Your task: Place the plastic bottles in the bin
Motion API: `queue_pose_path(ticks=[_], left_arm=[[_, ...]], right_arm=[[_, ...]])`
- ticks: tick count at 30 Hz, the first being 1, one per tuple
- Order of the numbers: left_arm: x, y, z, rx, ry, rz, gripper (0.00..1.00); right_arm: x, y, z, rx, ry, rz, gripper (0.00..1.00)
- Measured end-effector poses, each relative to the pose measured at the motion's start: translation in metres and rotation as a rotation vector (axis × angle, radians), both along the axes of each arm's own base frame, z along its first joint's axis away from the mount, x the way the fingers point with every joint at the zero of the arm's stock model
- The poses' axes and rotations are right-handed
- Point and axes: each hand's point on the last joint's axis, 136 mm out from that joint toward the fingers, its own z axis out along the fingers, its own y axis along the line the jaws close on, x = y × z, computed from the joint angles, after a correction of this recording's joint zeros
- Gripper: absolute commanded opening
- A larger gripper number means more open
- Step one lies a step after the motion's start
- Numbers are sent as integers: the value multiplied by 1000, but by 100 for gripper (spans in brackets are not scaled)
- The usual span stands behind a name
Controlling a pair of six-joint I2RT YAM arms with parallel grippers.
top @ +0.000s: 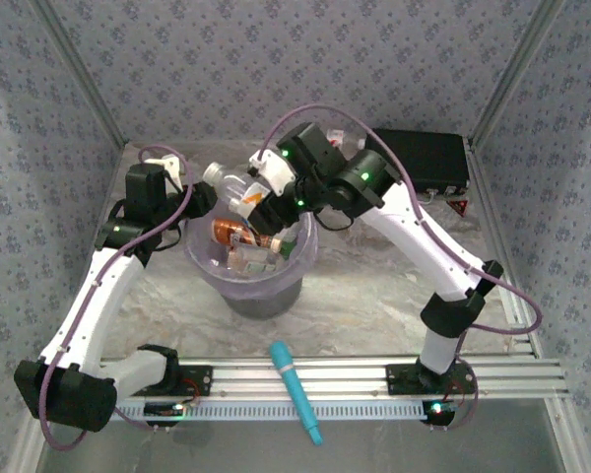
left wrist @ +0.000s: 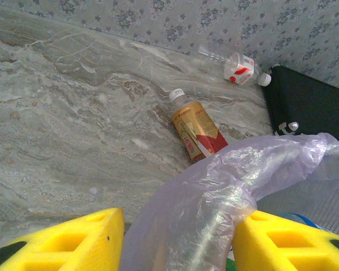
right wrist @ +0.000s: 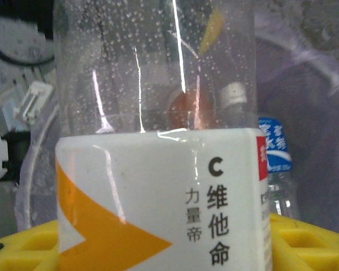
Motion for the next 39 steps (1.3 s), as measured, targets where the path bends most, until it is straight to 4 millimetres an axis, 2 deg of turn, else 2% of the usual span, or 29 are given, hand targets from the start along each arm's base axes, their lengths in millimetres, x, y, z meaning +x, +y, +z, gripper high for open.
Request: queue_pose_path(ticks=[5, 9, 10, 15, 18, 22, 27, 30, 33, 39], left_arm=[[0, 0, 0, -6, 2, 3, 52], [0, 0, 0, -8, 3, 5, 52], [0, 0, 0, -8, 3, 5, 53], [0, 0, 0, -8, 3, 5, 52], [0, 0, 0, -8, 3, 5, 52], [0, 0, 0, -8, 3, 5, 53], [0, 0, -1, -8, 5, 5, 52], [2, -1, -1, -8, 4, 4, 52], [2, -1, 0, -9, 2, 4, 53], [2, -2, 0, -9, 1, 1, 52]], right_arm=[[-9, 0, -37, -90, 44, 40, 55], [-12, -3, -51, -126, 66, 46, 58], [-12, -4, -52, -129, 68, 47, 60], [-14, -6, -56, -147, 62, 61, 86], [-14, -7, -57, -159, 47, 70, 91], [-12, -8, -56, -164, 24, 83, 89], [-9, -4, -46, -146, -14, 103, 74], [-4, 3, -42, -132, -39, 103, 70], [0, 11, -51, -146, -41, 106, 66], [9, 23, -75, -184, -23, 104, 66]])
